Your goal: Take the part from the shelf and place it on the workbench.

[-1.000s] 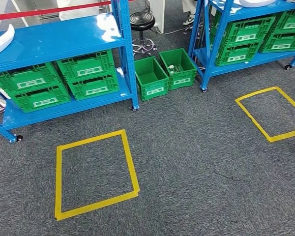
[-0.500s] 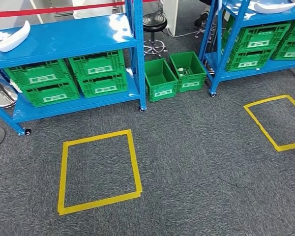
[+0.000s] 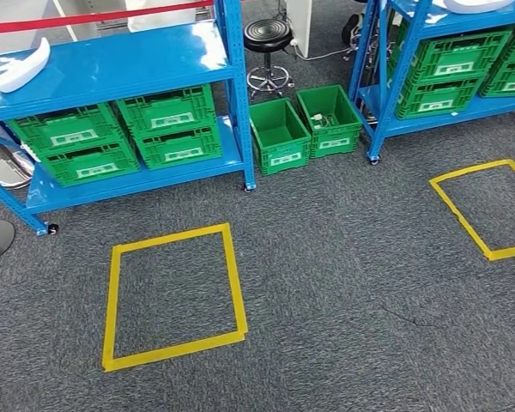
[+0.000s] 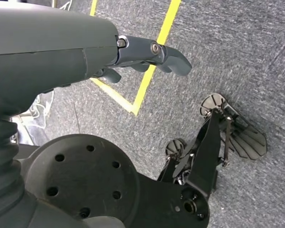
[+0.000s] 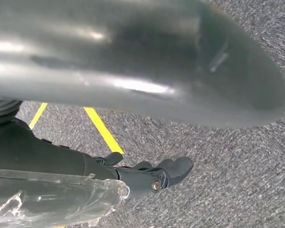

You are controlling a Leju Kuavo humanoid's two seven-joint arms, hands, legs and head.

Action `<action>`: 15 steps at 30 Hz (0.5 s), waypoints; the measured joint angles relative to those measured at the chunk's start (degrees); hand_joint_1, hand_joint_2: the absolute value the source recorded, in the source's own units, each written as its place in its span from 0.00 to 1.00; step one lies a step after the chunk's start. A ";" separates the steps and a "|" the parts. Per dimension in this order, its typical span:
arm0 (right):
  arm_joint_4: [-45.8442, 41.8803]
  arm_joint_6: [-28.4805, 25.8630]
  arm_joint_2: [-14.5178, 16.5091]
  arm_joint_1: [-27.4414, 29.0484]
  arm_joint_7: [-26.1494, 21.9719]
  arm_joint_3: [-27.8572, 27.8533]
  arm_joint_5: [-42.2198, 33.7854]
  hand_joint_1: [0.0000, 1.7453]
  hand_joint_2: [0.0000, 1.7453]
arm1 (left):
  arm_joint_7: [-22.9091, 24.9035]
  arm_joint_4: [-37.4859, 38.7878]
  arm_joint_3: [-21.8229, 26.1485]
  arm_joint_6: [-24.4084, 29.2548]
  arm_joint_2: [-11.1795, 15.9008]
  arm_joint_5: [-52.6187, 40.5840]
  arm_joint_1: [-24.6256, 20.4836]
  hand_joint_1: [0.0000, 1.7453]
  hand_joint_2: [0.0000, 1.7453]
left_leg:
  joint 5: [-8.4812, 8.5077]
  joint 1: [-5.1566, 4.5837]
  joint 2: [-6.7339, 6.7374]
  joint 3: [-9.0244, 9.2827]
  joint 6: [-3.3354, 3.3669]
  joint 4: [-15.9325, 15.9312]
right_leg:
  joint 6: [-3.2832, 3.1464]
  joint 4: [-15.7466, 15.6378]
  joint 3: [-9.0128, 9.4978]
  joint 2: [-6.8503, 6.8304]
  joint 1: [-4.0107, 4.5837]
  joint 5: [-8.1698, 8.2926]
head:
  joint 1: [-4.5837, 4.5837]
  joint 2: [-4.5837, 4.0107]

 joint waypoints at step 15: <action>0.00 0.68 0.00 0.00 1.62 0.00 0.11 0.00 0.25 | 1.74 0.00 0.07 -0.52 -0.05 0.60 0.00 0.00 1.00 | 0.00 -0.48 0.00 -0.23 0.51 0.11 | 0.92 -1.25 0.51 -0.02 -0.45 0.68 | 0.00 0.00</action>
